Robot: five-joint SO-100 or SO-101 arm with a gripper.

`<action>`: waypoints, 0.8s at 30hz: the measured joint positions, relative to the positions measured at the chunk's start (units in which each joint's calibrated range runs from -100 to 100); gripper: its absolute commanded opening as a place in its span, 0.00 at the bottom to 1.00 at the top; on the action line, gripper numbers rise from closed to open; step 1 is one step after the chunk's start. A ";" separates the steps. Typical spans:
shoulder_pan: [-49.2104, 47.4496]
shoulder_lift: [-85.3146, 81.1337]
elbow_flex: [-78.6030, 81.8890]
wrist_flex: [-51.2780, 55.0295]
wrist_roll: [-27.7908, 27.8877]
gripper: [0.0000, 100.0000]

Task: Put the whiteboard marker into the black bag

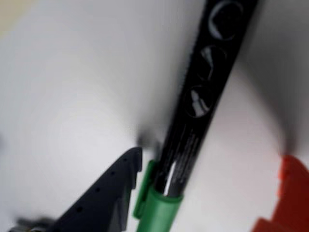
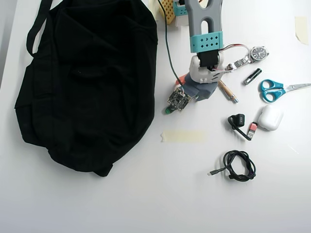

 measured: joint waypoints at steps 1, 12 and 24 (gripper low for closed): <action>0.00 0.42 -0.17 0.00 -0.05 0.36; 0.29 1.58 -0.51 -0.34 -0.59 0.02; 0.15 0.58 -1.19 0.00 0.44 0.02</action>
